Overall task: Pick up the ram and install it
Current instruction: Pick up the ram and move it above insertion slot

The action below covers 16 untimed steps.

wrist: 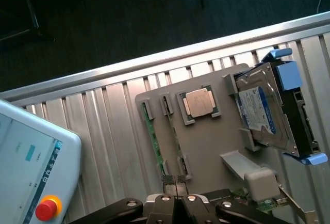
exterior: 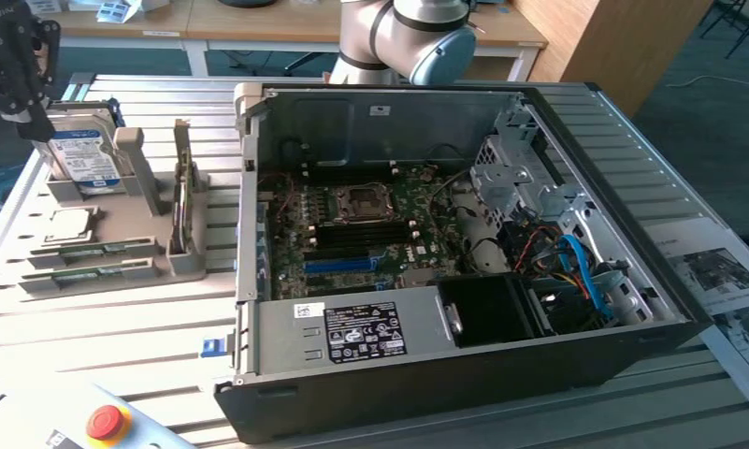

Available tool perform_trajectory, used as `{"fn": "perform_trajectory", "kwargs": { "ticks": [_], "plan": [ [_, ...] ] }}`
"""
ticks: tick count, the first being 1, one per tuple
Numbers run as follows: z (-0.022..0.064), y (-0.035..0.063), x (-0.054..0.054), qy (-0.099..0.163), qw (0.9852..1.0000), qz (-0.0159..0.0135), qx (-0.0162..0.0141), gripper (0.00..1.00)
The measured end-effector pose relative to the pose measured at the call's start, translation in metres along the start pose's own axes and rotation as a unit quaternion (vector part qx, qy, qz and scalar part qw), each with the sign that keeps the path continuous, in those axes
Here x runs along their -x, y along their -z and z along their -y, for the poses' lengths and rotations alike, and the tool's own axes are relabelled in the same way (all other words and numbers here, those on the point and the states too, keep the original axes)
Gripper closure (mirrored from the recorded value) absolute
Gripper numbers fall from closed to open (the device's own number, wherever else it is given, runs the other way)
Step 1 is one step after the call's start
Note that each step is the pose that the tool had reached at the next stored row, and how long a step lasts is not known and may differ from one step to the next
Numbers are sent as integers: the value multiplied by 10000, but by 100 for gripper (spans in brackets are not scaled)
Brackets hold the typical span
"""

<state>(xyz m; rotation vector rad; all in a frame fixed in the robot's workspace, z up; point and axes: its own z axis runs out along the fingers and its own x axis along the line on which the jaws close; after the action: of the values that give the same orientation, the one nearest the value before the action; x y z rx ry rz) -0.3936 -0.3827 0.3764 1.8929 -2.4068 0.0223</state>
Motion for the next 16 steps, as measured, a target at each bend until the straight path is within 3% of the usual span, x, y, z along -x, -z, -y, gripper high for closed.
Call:
{"fn": "perform_trajectory", "kwargs": {
  "ticks": [6,11,16],
  "plan": [
    [0,0,0,467,9989,-18,-33,90],
    [0,-1,0,846,9964,-33,-60,90],
    [0,-1,0,903,9959,-35,-64,90]
  ]
}}
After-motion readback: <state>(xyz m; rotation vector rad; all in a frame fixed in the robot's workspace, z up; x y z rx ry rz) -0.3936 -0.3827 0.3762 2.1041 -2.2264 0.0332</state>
